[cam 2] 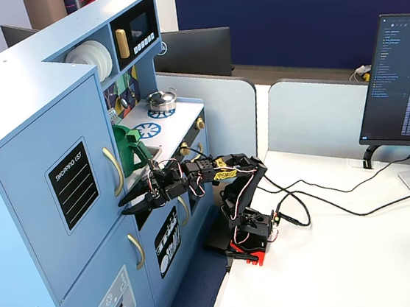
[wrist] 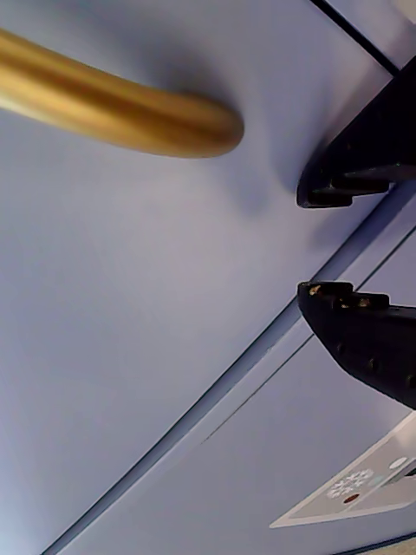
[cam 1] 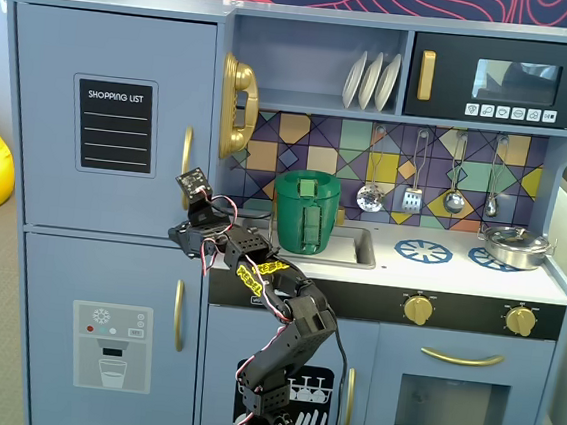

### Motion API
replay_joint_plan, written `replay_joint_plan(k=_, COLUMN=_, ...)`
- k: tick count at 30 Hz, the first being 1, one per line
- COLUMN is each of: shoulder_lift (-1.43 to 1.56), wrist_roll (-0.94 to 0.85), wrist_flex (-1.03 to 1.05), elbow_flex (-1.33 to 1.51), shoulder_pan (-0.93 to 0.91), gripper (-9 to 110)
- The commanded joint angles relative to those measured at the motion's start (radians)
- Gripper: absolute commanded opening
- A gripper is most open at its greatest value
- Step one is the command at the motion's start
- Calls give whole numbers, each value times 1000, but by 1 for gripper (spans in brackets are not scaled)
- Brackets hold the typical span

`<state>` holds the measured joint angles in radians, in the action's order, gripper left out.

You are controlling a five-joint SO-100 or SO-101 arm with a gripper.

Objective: Close the left cabinet door

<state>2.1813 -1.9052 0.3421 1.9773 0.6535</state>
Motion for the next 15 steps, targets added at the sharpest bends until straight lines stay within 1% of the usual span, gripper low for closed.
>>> replay_joint_plan(k=1, shoulder_lift=49, wrist_roll=20, wrist_flex=2, elbow_flex=21, shoulder_pan=-44, gripper=0)
replay_joint_plan(k=7, shoulder_lift=163, wrist_roll=69, wrist_flex=71, elbow_flex=153, shoulder_pan=-158, gripper=0)
replay_joint_plan(k=15, shoulder_lift=339, wrist_roll=179, wrist_flex=196, elbow_flex=339, shoulder_pan=-446, gripper=0)
